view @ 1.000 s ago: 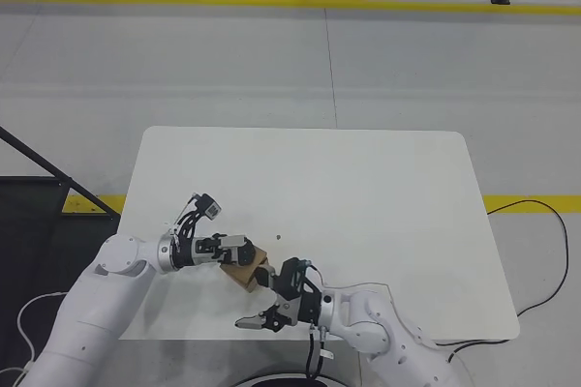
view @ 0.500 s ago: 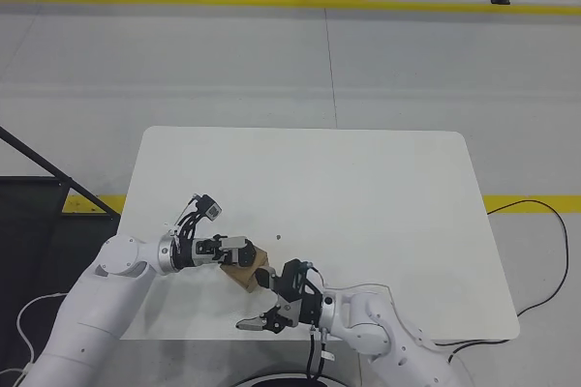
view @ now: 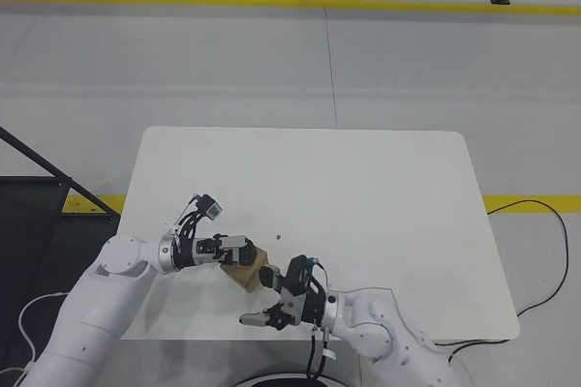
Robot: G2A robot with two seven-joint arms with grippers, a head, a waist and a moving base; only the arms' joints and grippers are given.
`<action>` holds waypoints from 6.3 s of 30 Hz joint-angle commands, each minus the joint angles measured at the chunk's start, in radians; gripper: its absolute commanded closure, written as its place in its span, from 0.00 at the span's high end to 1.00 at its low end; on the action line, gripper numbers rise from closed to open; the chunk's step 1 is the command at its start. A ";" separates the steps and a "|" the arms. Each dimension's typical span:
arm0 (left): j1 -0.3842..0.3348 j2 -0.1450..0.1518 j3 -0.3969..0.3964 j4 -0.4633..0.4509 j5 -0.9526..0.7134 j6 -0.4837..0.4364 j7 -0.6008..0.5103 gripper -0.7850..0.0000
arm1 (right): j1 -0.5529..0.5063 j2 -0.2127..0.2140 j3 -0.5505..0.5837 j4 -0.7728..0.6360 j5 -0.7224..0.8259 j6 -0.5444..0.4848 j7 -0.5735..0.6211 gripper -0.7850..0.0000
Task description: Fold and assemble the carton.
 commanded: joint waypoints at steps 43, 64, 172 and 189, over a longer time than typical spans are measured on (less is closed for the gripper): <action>-0.011 -0.002 0.004 0.013 -0.024 0.006 -0.019 1.00 | 0.072 -0.019 -0.065 0.052 0.043 -0.030 0.073 1.00; -0.018 -0.005 0.011 0.035 -0.008 0.001 -0.011 1.00 | 0.052 -0.013 -0.034 0.034 -0.017 -0.050 -0.013 1.00; 0.029 0.008 -0.039 -0.002 -0.045 -0.018 -0.052 1.00 | 0.057 -0.054 -0.057 0.111 -0.034 -0.066 -0.084 1.00; 0.023 0.006 -0.027 0.010 -0.036 -0.022 -0.049 1.00 | 0.059 -0.054 -0.063 0.112 -0.056 -0.077 -0.074 1.00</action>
